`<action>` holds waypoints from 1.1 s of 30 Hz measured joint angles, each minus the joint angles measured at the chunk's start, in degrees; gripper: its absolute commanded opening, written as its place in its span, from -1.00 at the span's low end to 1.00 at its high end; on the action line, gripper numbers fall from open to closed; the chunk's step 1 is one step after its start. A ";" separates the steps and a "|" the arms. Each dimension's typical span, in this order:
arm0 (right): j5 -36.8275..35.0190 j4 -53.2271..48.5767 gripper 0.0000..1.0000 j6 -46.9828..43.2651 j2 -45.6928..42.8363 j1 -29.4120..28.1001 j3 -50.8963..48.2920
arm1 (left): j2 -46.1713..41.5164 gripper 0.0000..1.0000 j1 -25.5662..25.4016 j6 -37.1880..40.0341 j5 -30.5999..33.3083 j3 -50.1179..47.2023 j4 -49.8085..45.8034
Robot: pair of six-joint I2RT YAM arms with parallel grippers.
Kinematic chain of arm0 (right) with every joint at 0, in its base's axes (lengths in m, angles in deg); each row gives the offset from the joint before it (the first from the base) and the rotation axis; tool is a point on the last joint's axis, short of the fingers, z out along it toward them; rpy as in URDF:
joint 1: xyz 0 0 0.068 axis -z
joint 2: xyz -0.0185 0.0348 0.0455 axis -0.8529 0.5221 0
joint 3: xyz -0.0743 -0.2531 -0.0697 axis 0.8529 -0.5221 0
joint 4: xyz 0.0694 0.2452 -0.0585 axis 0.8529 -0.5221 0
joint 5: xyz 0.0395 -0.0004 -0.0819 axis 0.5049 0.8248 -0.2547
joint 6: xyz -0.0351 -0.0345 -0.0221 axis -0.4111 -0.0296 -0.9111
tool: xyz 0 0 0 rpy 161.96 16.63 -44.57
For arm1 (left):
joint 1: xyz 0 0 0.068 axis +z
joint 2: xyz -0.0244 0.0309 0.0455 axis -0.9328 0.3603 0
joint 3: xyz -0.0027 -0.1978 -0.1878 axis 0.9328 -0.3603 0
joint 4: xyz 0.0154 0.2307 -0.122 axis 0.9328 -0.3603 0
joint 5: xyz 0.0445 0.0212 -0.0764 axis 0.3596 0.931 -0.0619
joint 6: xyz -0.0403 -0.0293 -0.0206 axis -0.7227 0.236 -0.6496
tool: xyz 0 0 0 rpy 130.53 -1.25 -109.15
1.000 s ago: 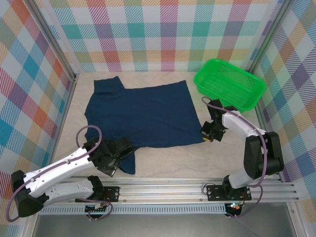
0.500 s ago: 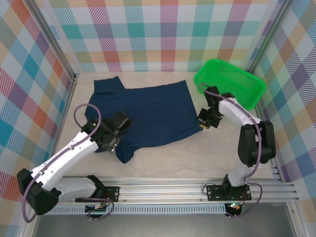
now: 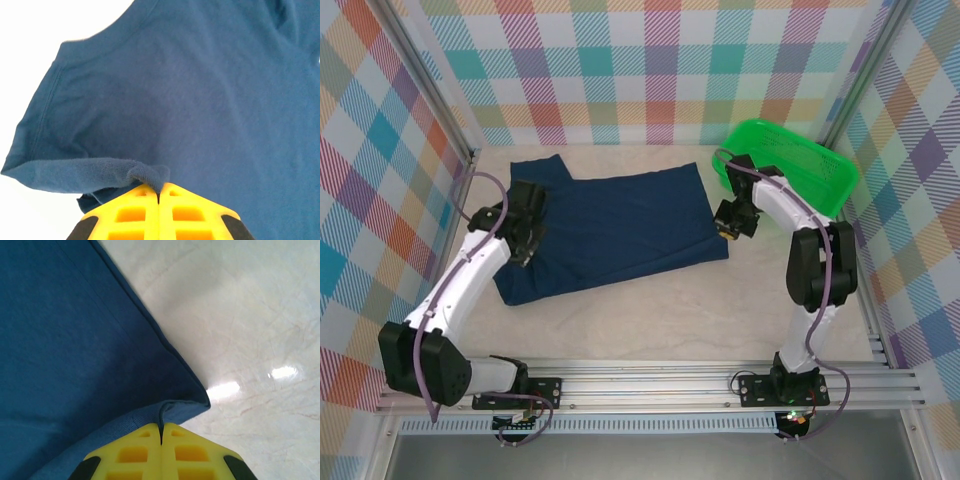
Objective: Fold and stack the t-shirts
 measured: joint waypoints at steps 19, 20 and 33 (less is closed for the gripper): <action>-1.66 -1.62 -1.00 0.02 7.32 0.00 8.07 | 14.14 -1.00 8.02 16.68 -1.38 10.12 7.19; -1.64 -1.62 -1.00 0.02 7.63 0.00 8.57 | 14.69 -1.00 8.15 17.11 -1.36 10.47 7.19; -0.90 -1.77 -1.00 -0.70 12.46 0.00 14.10 | 20.26 -1.00 9.31 22.10 -0.83 12.81 7.30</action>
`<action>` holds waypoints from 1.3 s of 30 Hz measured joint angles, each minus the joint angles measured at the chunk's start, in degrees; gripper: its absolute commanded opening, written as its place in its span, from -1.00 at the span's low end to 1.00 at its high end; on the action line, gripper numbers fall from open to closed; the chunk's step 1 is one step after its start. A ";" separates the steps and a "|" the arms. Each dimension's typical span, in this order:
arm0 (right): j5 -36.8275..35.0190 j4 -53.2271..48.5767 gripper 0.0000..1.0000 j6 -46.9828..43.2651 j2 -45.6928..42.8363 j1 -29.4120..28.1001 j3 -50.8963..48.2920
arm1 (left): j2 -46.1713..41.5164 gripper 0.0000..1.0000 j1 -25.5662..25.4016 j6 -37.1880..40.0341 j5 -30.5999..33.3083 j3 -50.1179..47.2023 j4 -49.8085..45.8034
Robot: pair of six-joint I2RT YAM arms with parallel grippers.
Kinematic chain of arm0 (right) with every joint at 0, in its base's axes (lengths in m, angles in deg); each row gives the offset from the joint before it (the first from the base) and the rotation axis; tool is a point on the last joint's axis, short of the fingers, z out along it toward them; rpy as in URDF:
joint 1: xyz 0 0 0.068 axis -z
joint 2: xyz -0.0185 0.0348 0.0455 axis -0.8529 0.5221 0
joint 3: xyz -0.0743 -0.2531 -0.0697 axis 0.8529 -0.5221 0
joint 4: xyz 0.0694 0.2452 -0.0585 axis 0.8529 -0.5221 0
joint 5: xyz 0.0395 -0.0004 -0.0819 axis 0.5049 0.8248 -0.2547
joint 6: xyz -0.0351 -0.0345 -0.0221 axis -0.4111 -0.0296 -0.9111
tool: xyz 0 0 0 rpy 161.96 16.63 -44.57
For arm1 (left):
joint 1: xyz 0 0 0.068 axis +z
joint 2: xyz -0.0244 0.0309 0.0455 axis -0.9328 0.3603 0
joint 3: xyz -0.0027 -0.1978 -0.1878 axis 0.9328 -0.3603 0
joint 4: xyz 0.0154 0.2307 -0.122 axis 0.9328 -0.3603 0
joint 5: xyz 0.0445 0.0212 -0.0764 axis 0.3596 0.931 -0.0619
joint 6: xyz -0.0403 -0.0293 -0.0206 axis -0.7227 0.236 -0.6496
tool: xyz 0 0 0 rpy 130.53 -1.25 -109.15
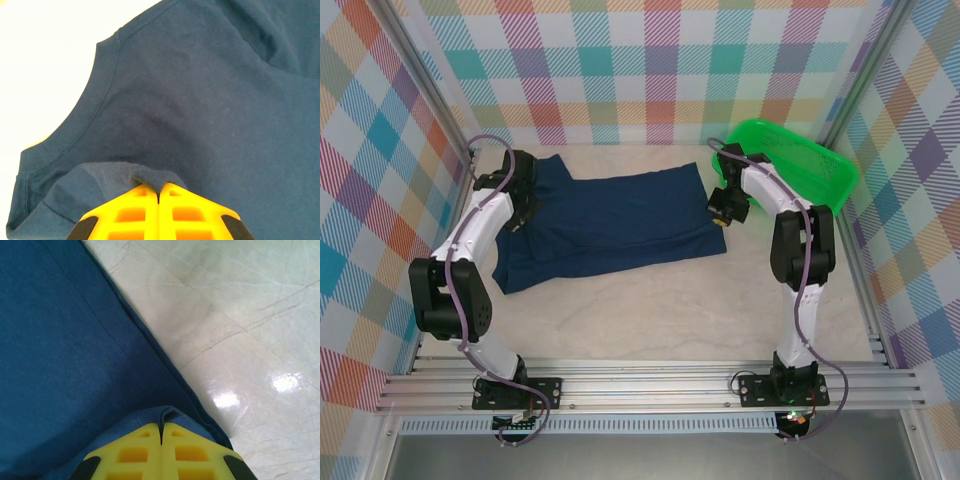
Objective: Fold and stack the t-shirts
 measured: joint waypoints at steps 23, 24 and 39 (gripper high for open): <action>0.15 -2.49 -0.72 -0.57 7.80 0.00 10.75 | 5.11 -1.00 1.84 2.27 1.22 3.23 -0.09; 0.15 -2.67 -0.54 -0.61 8.13 0.00 11.19 | 5.44 -1.00 2.05 2.38 1.14 3.74 -0.07; 1.64 2.73 -0.02 -1.05 -5.22 -1.11 -5.53 | 15.82 0.28 5.92 6.14 -4.66 15.17 -1.01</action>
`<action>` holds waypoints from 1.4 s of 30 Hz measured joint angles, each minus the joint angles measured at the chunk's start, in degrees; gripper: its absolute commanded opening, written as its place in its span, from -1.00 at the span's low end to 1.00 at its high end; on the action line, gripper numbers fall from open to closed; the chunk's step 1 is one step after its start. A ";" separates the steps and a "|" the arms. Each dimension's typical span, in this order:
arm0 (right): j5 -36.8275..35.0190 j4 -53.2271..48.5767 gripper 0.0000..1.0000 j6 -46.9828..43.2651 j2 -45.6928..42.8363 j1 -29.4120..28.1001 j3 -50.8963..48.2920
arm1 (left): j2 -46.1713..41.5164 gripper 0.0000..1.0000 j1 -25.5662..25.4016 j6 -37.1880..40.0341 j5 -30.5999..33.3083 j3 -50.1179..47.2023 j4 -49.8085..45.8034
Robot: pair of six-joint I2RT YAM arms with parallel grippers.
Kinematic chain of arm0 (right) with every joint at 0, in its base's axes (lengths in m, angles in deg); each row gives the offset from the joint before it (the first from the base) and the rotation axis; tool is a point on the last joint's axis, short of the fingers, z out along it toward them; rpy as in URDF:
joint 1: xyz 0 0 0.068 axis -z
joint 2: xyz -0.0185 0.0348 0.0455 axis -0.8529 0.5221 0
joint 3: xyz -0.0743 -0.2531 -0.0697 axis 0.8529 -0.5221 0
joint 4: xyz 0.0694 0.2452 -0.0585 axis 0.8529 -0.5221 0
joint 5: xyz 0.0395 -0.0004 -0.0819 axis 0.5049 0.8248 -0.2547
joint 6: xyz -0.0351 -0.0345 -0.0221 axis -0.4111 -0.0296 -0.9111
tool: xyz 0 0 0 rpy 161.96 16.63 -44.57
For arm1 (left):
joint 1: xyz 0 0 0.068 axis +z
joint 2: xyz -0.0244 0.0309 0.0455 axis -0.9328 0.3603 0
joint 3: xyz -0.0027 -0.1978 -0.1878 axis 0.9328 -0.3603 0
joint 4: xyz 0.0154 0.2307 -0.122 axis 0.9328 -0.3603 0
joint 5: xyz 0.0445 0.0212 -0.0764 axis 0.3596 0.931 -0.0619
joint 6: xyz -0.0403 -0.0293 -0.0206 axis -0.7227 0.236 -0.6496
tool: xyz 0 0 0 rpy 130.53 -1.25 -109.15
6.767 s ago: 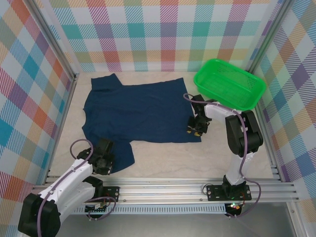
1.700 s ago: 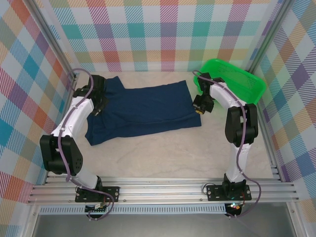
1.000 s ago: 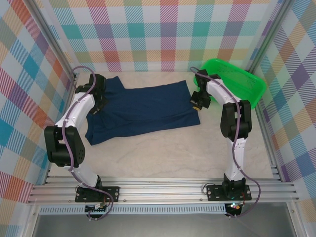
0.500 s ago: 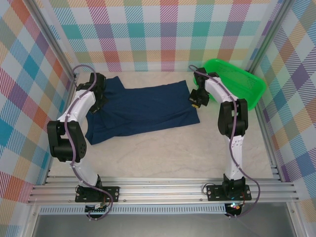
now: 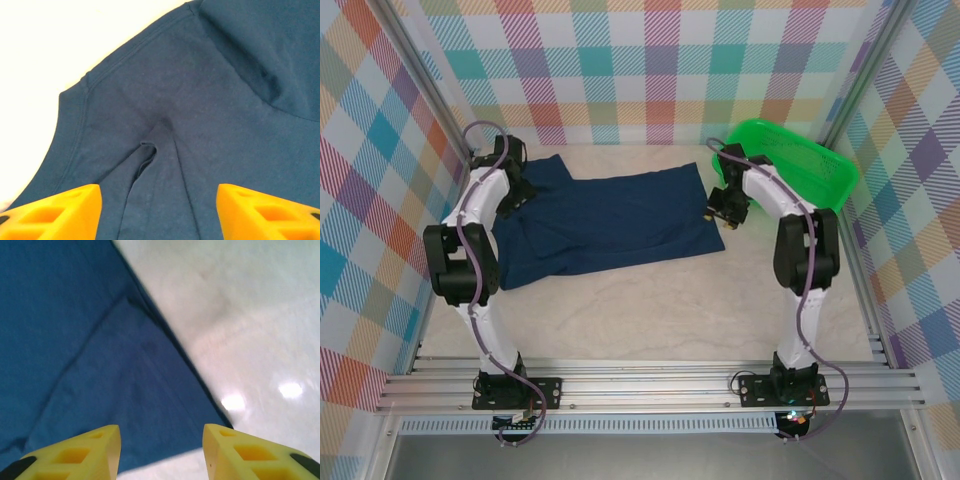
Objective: Fold and stack the t-shirts
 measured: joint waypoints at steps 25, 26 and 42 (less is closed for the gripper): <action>3.89 12.09 -0.09 5.27 -3.21 0.87 -19.26 | -26.05 -0.01 8.26 -21.73 -12.83 -42.25 0.28; 3.91 12.09 -0.09 5.25 -3.21 0.87 -19.23 | -25.29 -0.04 8.26 -21.27 -12.70 -42.23 0.87; 1.40 10.43 -0.90 3.50 -0.98 1.01 -15.87 | -16.28 -1.00 8.37 -9.25 0.59 -36.04 3.04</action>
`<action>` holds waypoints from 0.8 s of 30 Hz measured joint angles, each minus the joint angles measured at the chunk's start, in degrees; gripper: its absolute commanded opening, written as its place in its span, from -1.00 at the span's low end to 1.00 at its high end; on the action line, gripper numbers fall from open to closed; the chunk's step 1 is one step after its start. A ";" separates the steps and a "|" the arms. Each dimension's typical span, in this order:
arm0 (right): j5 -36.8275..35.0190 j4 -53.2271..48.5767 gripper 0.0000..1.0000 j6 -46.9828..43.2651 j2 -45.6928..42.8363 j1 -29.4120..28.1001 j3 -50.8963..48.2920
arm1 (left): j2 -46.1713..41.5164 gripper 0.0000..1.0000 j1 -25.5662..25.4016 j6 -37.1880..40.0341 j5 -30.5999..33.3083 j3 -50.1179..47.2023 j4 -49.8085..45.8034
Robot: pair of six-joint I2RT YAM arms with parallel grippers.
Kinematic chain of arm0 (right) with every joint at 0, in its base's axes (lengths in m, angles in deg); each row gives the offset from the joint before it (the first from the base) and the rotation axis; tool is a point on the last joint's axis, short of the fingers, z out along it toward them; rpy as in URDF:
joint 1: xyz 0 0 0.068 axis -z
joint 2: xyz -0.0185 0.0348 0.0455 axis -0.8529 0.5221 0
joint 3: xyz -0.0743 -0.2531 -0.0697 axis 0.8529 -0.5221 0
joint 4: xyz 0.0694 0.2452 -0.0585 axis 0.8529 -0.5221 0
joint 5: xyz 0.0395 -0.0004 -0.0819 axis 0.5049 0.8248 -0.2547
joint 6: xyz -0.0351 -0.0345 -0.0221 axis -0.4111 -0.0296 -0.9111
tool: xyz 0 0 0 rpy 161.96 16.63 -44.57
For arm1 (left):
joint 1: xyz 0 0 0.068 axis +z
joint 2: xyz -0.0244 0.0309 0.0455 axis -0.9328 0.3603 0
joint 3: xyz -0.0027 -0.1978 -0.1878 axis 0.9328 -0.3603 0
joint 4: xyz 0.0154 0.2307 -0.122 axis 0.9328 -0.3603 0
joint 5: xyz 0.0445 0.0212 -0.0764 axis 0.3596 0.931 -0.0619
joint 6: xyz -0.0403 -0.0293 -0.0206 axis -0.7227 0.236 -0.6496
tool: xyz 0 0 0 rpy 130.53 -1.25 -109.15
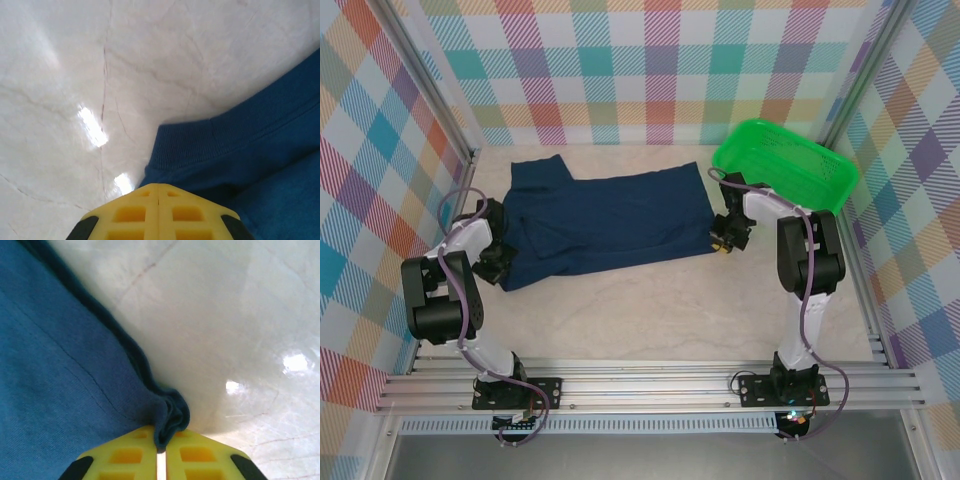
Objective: Fold and stack the t-shirts
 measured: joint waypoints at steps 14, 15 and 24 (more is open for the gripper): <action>-1.05 -0.11 -0.98 -1.75 0.02 -0.26 0.26 | -10.43 -0.04 0.00 11.26 -9.25 -4.26 1.60; -1.18 -0.24 -0.99 -1.84 0.04 -0.26 0.37 | -10.49 -0.04 0.00 12.17 -10.16 -5.75 2.32; -1.53 -1.44 -0.99 -2.60 1.22 -0.26 2.29 | -10.47 -0.11 0.00 17.09 -13.00 -12.07 9.27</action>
